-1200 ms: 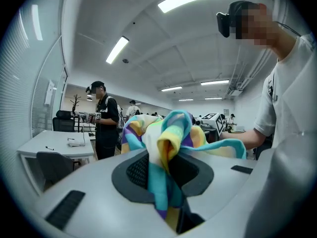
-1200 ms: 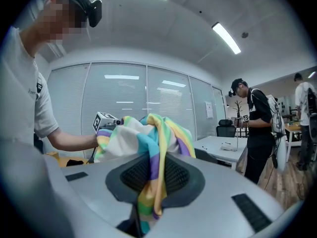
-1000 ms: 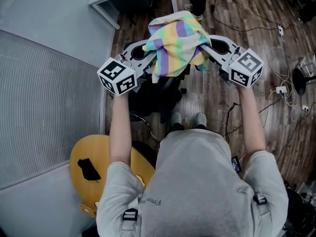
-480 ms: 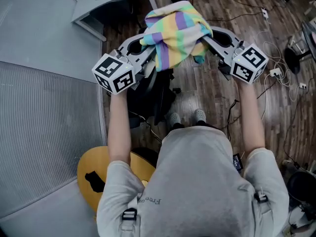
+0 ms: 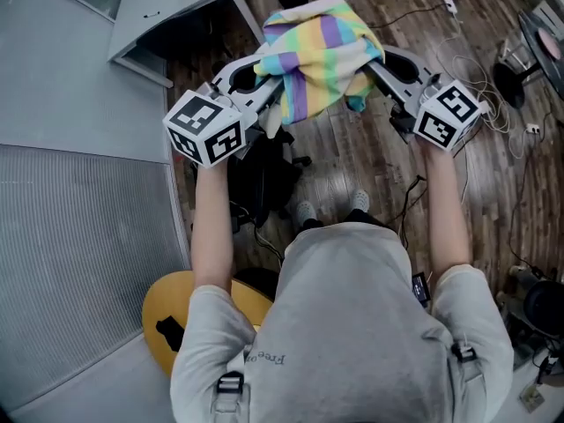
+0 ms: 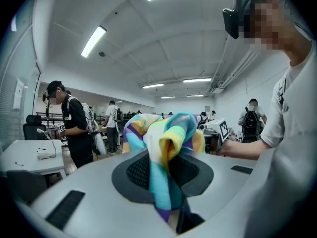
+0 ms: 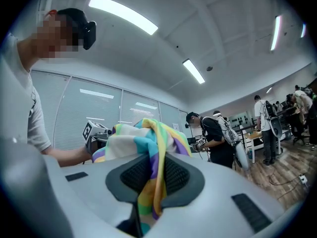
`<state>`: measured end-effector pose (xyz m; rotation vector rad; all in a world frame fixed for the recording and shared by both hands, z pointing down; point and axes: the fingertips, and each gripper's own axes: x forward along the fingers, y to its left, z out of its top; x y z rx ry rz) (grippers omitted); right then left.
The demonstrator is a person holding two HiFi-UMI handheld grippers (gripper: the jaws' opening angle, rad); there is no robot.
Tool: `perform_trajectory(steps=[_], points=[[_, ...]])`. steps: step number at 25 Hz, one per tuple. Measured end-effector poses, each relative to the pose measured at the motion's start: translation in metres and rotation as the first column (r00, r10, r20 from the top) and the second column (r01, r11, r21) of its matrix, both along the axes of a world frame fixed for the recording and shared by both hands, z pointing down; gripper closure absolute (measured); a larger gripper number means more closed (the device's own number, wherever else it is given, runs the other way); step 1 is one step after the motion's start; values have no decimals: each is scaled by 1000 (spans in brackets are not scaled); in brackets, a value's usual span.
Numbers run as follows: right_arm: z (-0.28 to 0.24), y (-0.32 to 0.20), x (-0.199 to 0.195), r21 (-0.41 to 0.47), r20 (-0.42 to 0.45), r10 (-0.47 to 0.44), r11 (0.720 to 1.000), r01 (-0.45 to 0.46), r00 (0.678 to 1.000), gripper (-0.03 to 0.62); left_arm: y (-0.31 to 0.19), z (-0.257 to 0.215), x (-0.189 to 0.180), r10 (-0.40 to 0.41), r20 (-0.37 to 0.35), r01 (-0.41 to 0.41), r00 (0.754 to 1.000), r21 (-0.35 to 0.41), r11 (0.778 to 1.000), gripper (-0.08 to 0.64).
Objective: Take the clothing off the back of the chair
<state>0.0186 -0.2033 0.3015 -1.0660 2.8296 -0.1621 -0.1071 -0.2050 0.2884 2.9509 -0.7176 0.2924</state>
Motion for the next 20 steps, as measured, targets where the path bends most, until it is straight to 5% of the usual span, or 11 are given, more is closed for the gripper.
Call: perform_trajectory(steps=[12,20], points=[[25,32,106,-38,75,48,998,-45,996,523,36,21,109,7,17,-7,1000,-26,1000,468],[60,19,123,-117,63,91,990,-83,994,523,17,60,125,-11,-29,7,1000,-126,992,468]])
